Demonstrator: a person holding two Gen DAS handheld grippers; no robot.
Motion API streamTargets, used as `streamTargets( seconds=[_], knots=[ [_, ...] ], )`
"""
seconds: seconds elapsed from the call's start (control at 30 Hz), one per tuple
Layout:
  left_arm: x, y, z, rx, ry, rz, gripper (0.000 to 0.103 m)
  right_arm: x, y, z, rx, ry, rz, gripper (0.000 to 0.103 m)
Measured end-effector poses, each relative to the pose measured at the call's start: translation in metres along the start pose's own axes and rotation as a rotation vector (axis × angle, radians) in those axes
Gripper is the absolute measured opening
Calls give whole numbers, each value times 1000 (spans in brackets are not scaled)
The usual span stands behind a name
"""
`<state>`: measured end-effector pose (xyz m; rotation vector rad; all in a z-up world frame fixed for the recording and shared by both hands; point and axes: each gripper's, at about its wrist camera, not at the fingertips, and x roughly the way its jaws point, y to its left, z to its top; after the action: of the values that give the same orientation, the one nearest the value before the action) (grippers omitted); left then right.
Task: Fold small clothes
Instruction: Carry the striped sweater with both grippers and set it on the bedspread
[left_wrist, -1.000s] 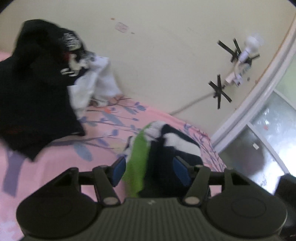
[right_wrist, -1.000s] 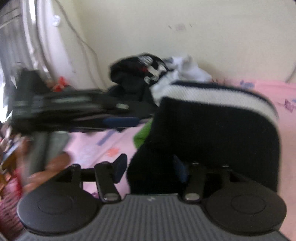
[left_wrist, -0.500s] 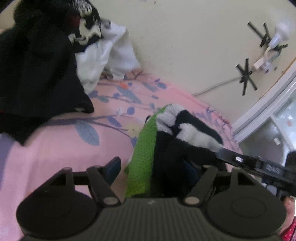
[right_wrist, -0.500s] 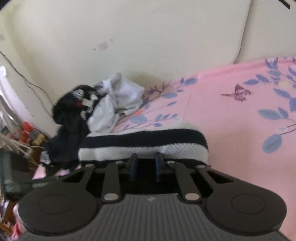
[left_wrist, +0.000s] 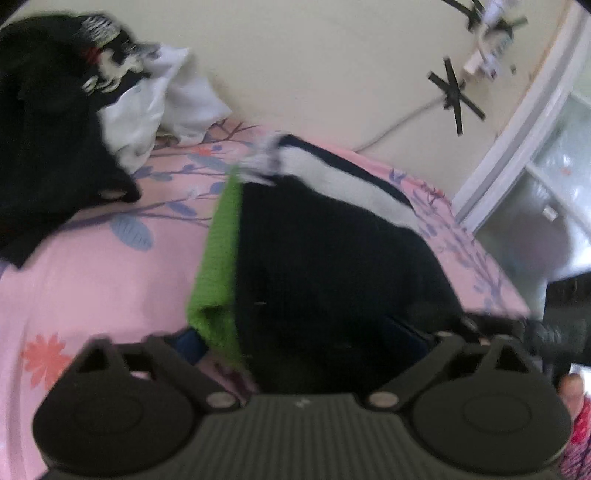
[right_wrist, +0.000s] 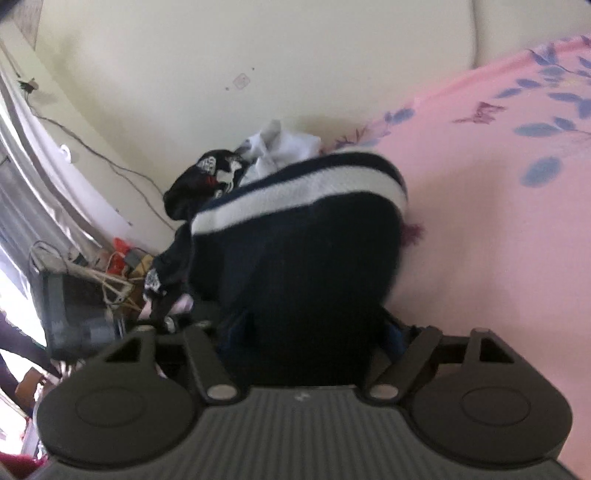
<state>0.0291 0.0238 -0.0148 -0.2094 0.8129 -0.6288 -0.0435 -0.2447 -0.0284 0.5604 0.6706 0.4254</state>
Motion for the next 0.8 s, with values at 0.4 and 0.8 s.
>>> streamTargets(
  seconds=[0.4, 0.8],
  knots=[
    [140, -169, 147, 174, -44, -131, 56, -116, -100, 113, 18, -379, -132, 38],
    [306, -210, 149, 162, 20, 7, 91, -126, -224, 140, 184, -509, -563, 64]
  ],
)
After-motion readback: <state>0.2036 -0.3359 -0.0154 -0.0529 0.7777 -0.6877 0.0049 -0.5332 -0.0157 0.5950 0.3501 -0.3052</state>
